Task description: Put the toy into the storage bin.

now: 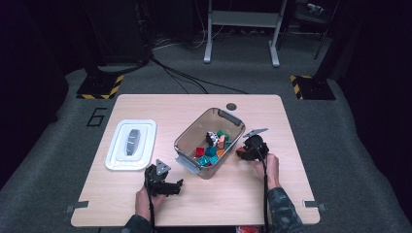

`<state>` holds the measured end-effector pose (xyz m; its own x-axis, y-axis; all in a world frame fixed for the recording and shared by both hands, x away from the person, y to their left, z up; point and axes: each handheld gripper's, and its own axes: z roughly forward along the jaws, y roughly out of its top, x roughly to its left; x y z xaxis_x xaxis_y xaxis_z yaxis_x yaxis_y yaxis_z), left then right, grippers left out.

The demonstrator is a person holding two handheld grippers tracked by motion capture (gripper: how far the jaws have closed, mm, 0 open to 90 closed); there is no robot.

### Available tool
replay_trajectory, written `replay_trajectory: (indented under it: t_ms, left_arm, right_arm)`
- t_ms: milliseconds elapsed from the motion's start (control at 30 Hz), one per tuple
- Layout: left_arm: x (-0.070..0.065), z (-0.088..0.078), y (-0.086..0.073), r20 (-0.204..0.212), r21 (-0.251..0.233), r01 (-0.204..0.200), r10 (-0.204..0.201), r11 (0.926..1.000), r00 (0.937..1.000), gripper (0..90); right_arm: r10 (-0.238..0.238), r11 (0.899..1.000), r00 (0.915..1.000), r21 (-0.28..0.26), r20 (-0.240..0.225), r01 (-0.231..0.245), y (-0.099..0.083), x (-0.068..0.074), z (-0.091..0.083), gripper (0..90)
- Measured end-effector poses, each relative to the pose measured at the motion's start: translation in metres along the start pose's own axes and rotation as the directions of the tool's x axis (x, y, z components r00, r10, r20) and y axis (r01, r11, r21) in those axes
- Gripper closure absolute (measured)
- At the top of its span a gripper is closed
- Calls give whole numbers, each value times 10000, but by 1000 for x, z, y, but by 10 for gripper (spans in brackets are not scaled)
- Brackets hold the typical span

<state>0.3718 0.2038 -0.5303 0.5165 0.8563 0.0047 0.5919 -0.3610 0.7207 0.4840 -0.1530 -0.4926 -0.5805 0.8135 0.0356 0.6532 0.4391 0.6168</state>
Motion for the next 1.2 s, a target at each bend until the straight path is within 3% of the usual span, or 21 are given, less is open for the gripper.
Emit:
replay_trajectory:
  t_ms: [500,900,1033,1067,1100,1200]
  left_arm:
    - [0,0,0,-12,-9,-40,40,10000,10000,54]
    - [0,0,0,-12,-7,-48,48,10000,10000,54]
    - [0,0,0,-12,-13,-19,19,10000,10000,54]
    - [0,0,0,0,-6,-49,49,10000,10000,54]
    - [0,0,0,-14,-9,-46,46,10000,10000,54]
    - [0,0,0,-14,-14,-14,14,10000,10000,53]
  right_arm:
    - [288,9995,9994,-113,-213,-291,-6,-5,-18,589]
    - [336,9980,9993,-534,-192,-346,-8,-10,-59,590]
    - [143,9975,9996,-682,-261,-160,-5,-10,-73,589]
    - [292,9970,9991,-706,-292,-312,-4,-8,-76,590]
    - [81,9971,9996,-757,-262,-101,-3,-9,-79,590]
    - [27,9963,9996,-853,-287,-52,2,-7,-90,590]
